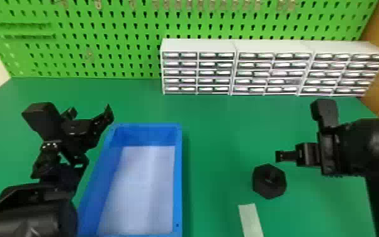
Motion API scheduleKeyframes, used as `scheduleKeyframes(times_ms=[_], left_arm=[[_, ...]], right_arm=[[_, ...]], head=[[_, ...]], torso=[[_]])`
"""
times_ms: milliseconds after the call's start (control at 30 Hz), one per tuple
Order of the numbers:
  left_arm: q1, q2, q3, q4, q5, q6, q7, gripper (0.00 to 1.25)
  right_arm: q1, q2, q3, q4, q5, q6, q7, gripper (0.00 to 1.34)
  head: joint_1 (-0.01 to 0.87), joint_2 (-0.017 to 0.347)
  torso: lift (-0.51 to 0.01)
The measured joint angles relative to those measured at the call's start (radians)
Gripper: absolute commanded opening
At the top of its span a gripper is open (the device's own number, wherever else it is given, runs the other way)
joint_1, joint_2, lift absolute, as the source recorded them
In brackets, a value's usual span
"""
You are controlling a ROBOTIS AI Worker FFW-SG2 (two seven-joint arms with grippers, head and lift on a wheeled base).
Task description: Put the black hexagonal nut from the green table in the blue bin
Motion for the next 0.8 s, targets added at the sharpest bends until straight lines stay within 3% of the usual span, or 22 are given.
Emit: scheduleKeyframes(times_ms=[800], left_arm=[[0.0, 0.0, 0.0, 0.0, 0.003, -0.003, 0.002, 1.02]], right_arm=[[0.029, 0.0, -0.006, 0.086, -0.004, 0.0, 0.0, 1.26]], head=[[0.686, 0.051]], torso=[[-0.097]])
